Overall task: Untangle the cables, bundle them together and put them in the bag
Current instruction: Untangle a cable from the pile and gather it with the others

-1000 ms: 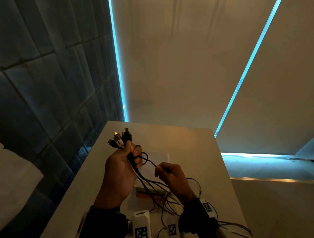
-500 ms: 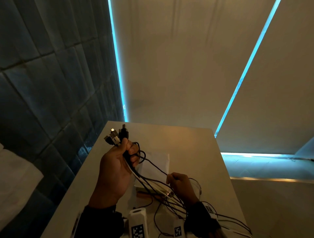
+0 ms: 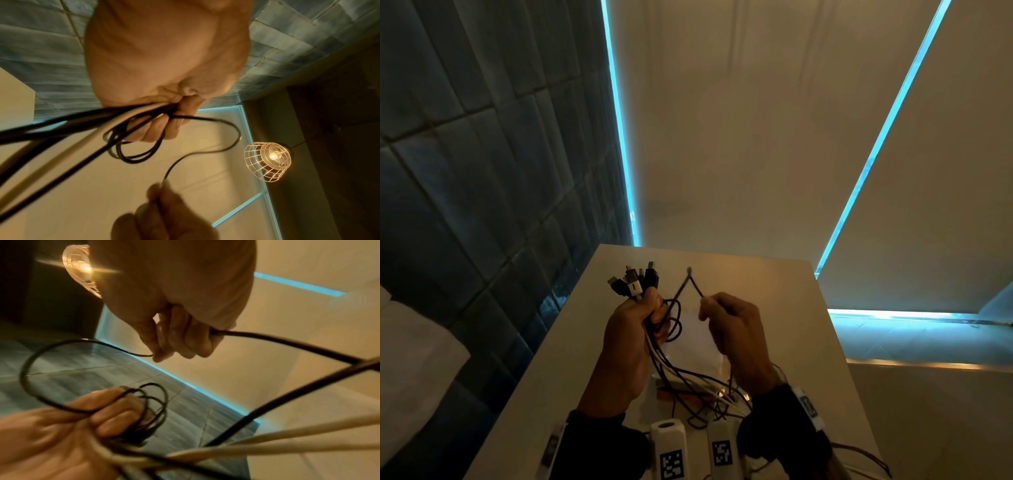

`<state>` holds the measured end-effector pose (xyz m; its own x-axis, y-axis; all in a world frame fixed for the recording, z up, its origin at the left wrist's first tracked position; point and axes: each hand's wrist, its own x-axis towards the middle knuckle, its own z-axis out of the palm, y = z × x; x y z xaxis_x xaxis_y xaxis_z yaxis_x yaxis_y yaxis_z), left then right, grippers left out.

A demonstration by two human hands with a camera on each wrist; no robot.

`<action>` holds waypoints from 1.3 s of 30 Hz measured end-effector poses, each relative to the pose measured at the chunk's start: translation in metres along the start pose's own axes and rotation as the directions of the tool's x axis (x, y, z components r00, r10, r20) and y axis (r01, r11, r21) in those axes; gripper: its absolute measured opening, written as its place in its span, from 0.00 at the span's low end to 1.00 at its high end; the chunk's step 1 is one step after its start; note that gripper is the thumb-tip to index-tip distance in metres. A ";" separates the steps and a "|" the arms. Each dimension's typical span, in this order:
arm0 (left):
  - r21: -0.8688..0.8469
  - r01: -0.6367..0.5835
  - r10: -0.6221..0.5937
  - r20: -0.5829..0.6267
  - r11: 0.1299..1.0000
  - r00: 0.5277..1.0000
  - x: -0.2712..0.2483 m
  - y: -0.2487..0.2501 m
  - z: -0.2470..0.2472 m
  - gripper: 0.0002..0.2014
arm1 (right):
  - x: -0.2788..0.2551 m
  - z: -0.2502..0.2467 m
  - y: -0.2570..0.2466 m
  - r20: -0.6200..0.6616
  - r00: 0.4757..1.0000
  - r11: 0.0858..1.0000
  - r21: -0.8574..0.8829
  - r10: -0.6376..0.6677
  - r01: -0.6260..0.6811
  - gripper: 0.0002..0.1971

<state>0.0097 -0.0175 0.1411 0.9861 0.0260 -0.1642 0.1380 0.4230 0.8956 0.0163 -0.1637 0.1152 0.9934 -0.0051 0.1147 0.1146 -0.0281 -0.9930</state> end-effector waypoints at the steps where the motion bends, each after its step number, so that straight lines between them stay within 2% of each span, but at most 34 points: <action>1: 0.002 -0.016 0.016 -0.019 1.000 1.000 0.001 0.000 0.001 0.18 | -0.003 0.004 -0.006 0.054 0.999 1.000 0.020 0.008 -0.009 0.15; 7: 0.116 -0.110 0.134 -0.225 0.987 0.965 -0.001 -0.005 0.009 0.14 | -0.009 0.017 -0.010 0.319 0.939 0.968 0.162 0.132 -0.191 0.22; 10: 0.019 -0.114 0.115 -0.216 0.993 0.970 -0.003 -0.004 0.014 0.13 | -0.008 0.019 -0.006 0.350 0.916 0.939 0.203 0.196 -0.278 0.23; 13: 0.023 -0.131 0.133 -0.161 0.991 0.978 -0.005 -0.003 0.015 0.16 | -0.006 0.017 0.001 0.353 0.904 0.916 0.224 0.242 -0.333 0.21; 18: -0.089 -0.119 0.113 -0.068 0.989 0.991 -0.010 0.005 0.016 0.17 | -0.004 0.009 0.010 0.313 0.928 0.969 0.074 0.202 -0.236 0.22; 21: -0.177 -0.102 0.091 -0.068 0.979 0.994 -0.013 0.008 0.016 0.16 | 0.000 0.002 0.017 0.267 0.949 0.986 -0.069 0.166 -0.153 0.23; 25: -0.213 -0.111 0.098 -0.070 0.971 0.993 -0.013 0.012 0.010 0.15 | 0.004 -0.007 0.043 0.161 0.974 0.970 -0.207 0.162 -0.127 0.23; 32: -0.168 -0.100 0.091 -0.062 0.981 0.994 -0.013 0.010 0.008 0.15 | 0.002 -0.016 0.092 0.084 0.990 0.956 -0.281 0.116 -0.089 0.20; 39: -0.185 -0.071 0.068 -0.022 0.980 0.997 -0.012 0.010 0.003 0.15 | -0.002 -0.021 0.112 0.063 0.986 0.942 -0.312 0.154 -0.127 0.20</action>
<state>-0.0002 -0.0161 0.1531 0.9909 0.0752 -0.1119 0.0477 0.5806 0.8128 0.0266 -0.1876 0.0040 0.9977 0.0536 -0.0412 -0.0207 -0.3376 -0.9411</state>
